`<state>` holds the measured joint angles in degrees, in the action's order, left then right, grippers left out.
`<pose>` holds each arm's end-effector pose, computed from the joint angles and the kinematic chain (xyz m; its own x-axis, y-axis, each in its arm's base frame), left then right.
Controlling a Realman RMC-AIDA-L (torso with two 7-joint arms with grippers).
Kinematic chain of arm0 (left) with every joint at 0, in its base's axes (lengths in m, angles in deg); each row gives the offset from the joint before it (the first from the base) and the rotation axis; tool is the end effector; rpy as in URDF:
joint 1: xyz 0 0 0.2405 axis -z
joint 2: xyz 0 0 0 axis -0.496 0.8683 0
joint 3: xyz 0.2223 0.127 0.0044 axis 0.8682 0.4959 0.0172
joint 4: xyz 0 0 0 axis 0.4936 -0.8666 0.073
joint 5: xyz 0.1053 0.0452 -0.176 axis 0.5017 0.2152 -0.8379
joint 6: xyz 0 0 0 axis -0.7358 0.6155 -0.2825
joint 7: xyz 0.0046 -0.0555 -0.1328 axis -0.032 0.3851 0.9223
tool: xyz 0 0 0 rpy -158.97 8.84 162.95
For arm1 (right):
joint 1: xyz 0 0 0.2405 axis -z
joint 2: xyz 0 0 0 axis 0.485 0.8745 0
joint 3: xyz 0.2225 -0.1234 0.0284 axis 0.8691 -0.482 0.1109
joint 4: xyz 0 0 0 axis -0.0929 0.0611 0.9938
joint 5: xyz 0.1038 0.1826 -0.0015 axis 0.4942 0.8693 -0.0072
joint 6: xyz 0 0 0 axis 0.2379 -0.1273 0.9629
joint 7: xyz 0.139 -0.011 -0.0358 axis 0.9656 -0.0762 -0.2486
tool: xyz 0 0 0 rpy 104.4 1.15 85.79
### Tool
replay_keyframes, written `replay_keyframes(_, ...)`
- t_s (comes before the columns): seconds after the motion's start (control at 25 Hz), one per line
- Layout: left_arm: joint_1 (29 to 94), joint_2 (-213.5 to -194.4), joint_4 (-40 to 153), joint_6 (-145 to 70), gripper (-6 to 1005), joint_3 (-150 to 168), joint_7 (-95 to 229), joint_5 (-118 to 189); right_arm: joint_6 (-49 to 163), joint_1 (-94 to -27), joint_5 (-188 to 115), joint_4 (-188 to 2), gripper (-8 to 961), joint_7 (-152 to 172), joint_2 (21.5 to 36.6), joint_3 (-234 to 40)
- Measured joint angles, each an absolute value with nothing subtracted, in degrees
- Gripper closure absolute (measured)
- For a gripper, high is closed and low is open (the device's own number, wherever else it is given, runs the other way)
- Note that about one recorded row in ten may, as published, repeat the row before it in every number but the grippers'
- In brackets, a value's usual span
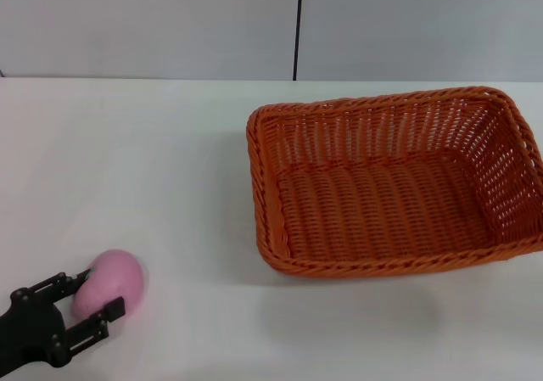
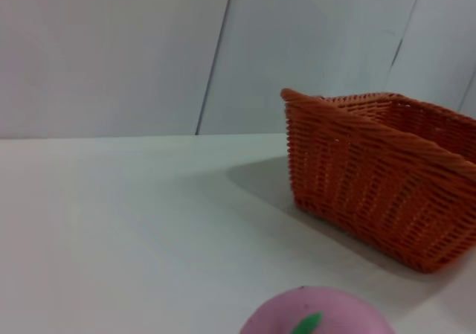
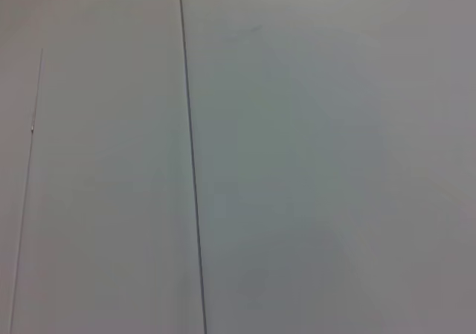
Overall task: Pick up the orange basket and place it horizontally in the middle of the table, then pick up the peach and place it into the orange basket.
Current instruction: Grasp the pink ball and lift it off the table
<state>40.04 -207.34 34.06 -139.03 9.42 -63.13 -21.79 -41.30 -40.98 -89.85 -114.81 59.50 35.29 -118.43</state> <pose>-0.3885 0.1730 -0.0048 0.6995 0.4151 0.5817 0.6646 -0.6771 -0.3160 0.3152 0.2397 0.0912 0.3989 0.3273 -0.8566 -0.6389 -0.5709 -0.5156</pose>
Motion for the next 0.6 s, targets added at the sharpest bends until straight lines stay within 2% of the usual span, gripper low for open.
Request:
replay_keyframes(0.04, 39.99, -207.33, 34.15, -138.84, 250, 9.32, -63.32, -21.94, -41.30, -40.98, -89.85, -114.81, 400, 59.50, 35.29, -118.43)
replay_keyframes(0.24, 39.91, -207.36, 34.68, -138.72, 470, 8.88, -66.22, -22.35, -41.23, -41.14, -89.85, -113.00, 401, 59.16, 35.28, -118.00)
replay_keyframes(0.6, 42.02, -207.12, 36.64, -145.49, 582, -0.74, -71.15, -22.40, -41.83, -40.24, -89.86, -108.34, 398, 57.33, 35.33, -112.72)
